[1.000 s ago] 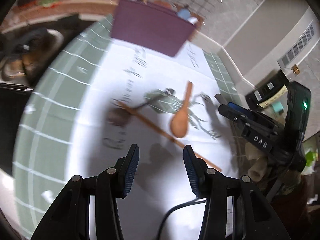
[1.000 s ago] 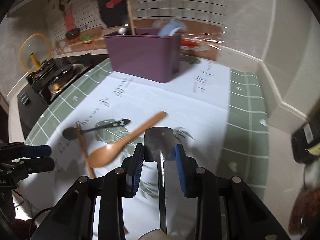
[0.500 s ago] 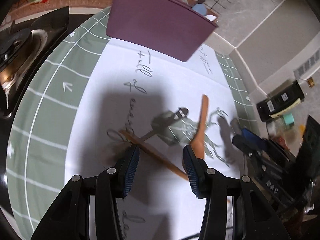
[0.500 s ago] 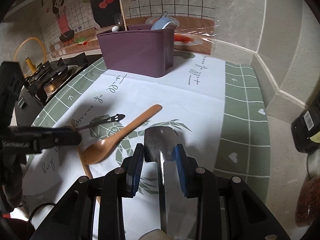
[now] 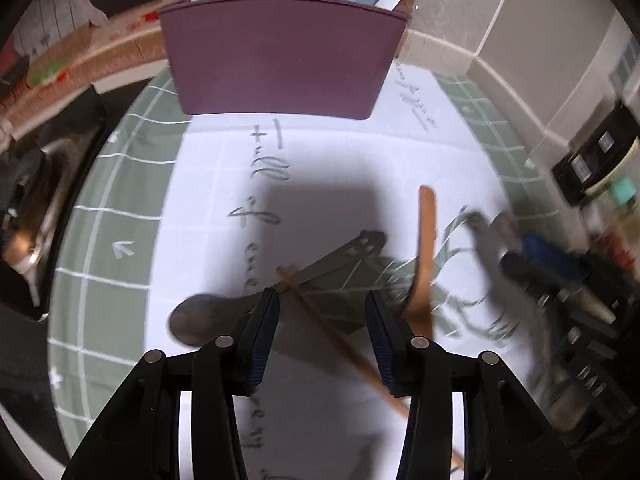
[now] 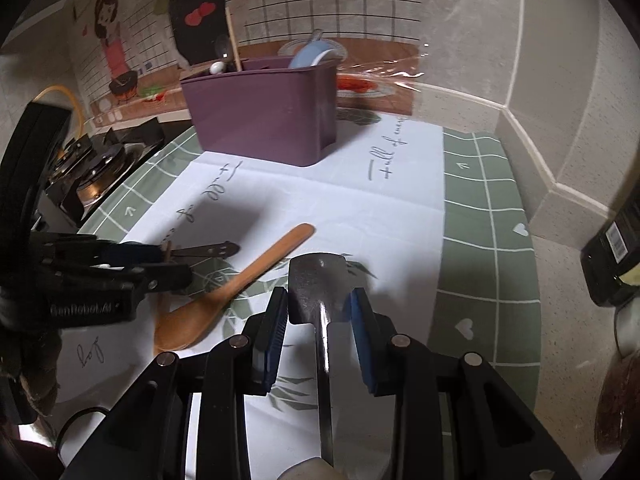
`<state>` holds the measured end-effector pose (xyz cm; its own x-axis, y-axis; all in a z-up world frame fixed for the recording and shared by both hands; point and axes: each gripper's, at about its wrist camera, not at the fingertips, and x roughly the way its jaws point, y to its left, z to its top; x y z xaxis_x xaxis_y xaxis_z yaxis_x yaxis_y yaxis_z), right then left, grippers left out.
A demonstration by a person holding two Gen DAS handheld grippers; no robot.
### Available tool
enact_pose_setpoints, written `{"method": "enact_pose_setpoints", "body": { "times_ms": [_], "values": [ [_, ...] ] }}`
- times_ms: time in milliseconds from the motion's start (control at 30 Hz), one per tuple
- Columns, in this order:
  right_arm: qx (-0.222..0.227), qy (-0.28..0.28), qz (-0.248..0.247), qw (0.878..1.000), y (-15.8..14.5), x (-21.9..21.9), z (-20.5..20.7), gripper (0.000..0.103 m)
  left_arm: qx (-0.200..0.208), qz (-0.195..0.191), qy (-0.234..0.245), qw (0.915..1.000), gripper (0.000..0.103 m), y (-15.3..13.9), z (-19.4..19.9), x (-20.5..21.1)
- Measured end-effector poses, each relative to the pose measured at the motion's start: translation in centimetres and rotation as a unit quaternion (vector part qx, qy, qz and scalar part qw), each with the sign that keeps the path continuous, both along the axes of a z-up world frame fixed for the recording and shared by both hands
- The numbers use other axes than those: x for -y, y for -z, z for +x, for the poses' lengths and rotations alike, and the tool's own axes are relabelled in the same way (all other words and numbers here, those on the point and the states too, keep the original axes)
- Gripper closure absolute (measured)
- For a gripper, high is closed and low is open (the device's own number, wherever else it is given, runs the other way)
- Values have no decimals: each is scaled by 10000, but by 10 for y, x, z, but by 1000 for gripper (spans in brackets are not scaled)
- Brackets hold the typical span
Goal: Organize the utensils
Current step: 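Grasp another wooden chopstick with the left tool while the right tool holds the spatula, then carry the spatula and chopstick into the purple holder and open both tools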
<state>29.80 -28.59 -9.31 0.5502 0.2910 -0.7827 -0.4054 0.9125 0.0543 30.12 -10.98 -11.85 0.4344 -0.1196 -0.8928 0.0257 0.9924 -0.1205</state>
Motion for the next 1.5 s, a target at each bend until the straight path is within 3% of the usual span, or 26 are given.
{"method": "enact_pose_setpoints", "body": {
  "times_ms": [67,233,367,500,667,833,1100,1300,1500],
  "values": [
    [11,62,-6,10000,1,2,0,74,-20,56,-151,9999,66,-1,-6,-2],
    [71,138,38,9999,1,2,-1,74,-161,-240,-549,9981,66,-1,2,-5],
    [150,167,25,9997,-2,-1,-5,74,-11,24,-233,9997,92,0,9,15],
    [164,143,126,9997,-5,1,-12,74,97,48,330,9994,92,-2,-1,19],
    [-69,-8,575,9983,-4,5,-14,74,130,335,618,9974,92,-5,-16,3],
    [-156,3,614,9980,-1,4,-12,74,-84,235,373,9990,92,0,-16,-5],
    [73,-30,397,9992,-5,-2,-17,74,-327,-14,-238,9992,92,1,-13,-9],
    [95,-47,448,9989,-7,-2,-19,74,269,214,-223,9992,97,-5,-18,4],
    [116,-138,761,9969,-18,4,-22,74,1120,369,53,9930,98,-53,-33,13]
  ]
}}
